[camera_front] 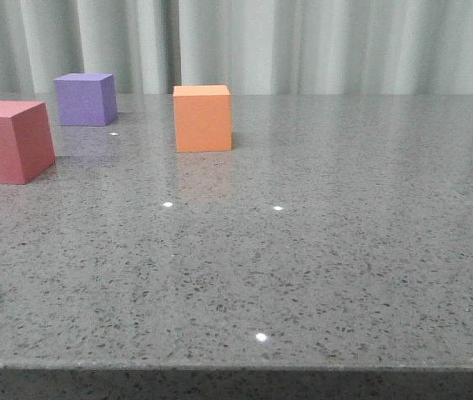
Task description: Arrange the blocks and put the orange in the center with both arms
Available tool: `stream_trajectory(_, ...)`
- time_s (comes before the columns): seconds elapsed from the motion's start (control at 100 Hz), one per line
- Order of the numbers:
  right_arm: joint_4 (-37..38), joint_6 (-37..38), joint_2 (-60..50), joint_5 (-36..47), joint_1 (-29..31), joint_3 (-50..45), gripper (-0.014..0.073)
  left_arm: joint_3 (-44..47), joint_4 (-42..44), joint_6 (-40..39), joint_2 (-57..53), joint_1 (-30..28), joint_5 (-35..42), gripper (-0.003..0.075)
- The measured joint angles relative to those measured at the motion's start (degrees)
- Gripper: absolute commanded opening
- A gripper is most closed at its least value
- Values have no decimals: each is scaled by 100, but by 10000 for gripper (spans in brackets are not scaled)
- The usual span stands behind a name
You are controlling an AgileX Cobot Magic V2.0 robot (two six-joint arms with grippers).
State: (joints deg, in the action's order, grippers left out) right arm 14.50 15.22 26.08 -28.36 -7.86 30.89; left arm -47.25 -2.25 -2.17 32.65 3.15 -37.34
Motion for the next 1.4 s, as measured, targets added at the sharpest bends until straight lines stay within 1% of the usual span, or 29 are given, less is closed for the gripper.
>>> stream_trajectory(0.15, 0, 0, 0, 0, 0, 0, -67, -518, 0, 0, 648, 0, -301, -19)
stream_trajectory(0.43, 0, 0, 0, 0, 0, 0, -67, -590, 10, 0, 1055, 0, -392, -18)
stream_trajectory(0.51, 0, 0, 0, 0, 0, 0, -67, -590, 10, 0, 1074, 0, -416, 5)
stream_trajectory(0.56, 0, 0, 0, 0, 0, 0, -67, -590, 10, 0, 1079, 0, -461, 51)
stream_trajectory(0.63, 0, 0, 0, 0, 0, 0, -67, -590, 10, 0, 1079, 0, -498, 160)
stream_trajectory(0.67, 0, 0, 0, 0, 0, 0, -67, -590, 10, 0, 1079, 0, -508, 252)
stream_trajectory(0.68, 0, 0, 0, 0, 0, 0, -67, -590, 10, 0, 1079, 0, -512, 286)
stream_trajectory(0.7, 0, 0, 0, 0, 0, 0, -67, -590, 10, 0, 1079, 0, -522, 322)
stream_trajectory(0.75, 0, 0, 0, 0, 0, 0, -67, -590, 10, 0, 1079, 0, -522, 468)
stream_trajectory(0.77, 0, 0, 0, 0, 0, 0, -67, -590, 10, 0, 1079, 0, -522, 503)
stream_trajectory(0.8, 0, 0, 0, 0, 0, 0, -67, -590, 10, 0, 1079, 0, -522, 582)
stream_trajectory(0.85, 0, 0, 0, 0, 0, 0, -67, -590, 10, 0, 1079, 0, -522, 663)
stream_trajectory(0.89, 0, 0, 0, 0, 0, 0, -67, -590, 10, 0, 1079, 0, -522, 699)
stream_trajectory(0.93, 0, 0, 0, 0, 0, 0, -67, -590, 10, 0, 1079, 0, -522, 699)
stream_trajectory(1.03, 0, 0, 0, 0, 0, 0, -67, -590, 10, 0, 1079, 0, -522, 666)
stream_trajectory(1.15, 0, 0, 0, 0, 0, 0, -67, -625, 10, 0, 1103, 0, -536, 662)
stream_trajectory(1.26, 0, 0, 0, 0, 0, 0, -67, -880, -119, 0, 1272, 0, -671, 662)
stream_trajectory(1.4, 0, 0, 0, 0, 0, 0, -67, -1324, -511, 0, 1718, 0, -885, 662)
